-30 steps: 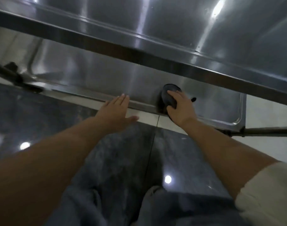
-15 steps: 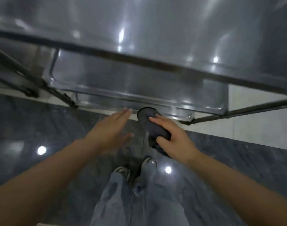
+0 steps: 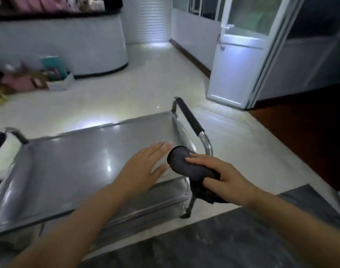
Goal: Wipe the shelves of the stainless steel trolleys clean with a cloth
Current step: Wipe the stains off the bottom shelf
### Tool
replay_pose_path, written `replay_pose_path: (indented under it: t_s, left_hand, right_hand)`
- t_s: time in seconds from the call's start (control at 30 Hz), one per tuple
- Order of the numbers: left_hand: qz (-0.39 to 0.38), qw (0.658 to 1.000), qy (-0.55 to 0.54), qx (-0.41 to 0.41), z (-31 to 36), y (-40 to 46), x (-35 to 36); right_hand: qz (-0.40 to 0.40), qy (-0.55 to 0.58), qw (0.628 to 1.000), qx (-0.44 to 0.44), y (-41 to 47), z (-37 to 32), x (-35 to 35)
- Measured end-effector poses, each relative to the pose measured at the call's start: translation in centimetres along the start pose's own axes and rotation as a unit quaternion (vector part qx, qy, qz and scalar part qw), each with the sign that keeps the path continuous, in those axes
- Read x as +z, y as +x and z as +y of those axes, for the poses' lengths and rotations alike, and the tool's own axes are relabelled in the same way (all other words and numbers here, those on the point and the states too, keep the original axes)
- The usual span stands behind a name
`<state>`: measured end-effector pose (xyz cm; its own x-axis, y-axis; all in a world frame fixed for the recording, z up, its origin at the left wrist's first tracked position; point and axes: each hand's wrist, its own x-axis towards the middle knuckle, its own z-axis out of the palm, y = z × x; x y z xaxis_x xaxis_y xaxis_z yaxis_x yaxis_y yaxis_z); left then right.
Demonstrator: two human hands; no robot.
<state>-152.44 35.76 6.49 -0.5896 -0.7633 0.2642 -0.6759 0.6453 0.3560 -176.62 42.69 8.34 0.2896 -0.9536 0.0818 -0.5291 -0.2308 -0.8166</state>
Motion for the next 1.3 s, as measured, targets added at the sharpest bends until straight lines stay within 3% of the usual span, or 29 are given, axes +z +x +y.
replay_pose_path:
  t_s: [0.13, 0.3, 0.53, 0.77, 1.2, 1.3]
  left_hand:
    - [0.009, 0.999, 0.051, -0.009, 6.6, 8.3, 2.5]
    - [-0.082, 0.990, 0.104, -0.055, 11.6, 16.1, 7.3]
    - [-0.103, 0.981, 0.155, -0.048, 13.0, 25.4, 11.1]
    - [-0.106, 0.976, 0.157, -0.106, 8.7, 36.5, 14.3]
    - [-0.135, 0.964, 0.192, -0.125, -4.0, 59.3, 20.2]
    - [-0.110, 0.966, 0.176, -0.156, -6.1, 64.4, 21.7]
  right_hand:
    - [0.044, -0.108, 0.993, -0.011, -3.8, 4.3, -10.7]
    - [0.067, -0.254, 0.965, -0.027, -6.2, 9.7, -21.1]
    - [0.084, -0.298, 0.949, -0.052, -2.4, 17.3, -29.0]
    - [0.039, -0.311, 0.945, -0.093, 9.3, 25.7, -33.8]
    - [0.003, -0.299, 0.948, -0.107, 34.6, 40.0, -46.2]
    - [-0.007, -0.284, 0.950, -0.131, 41.0, 43.7, -48.7]
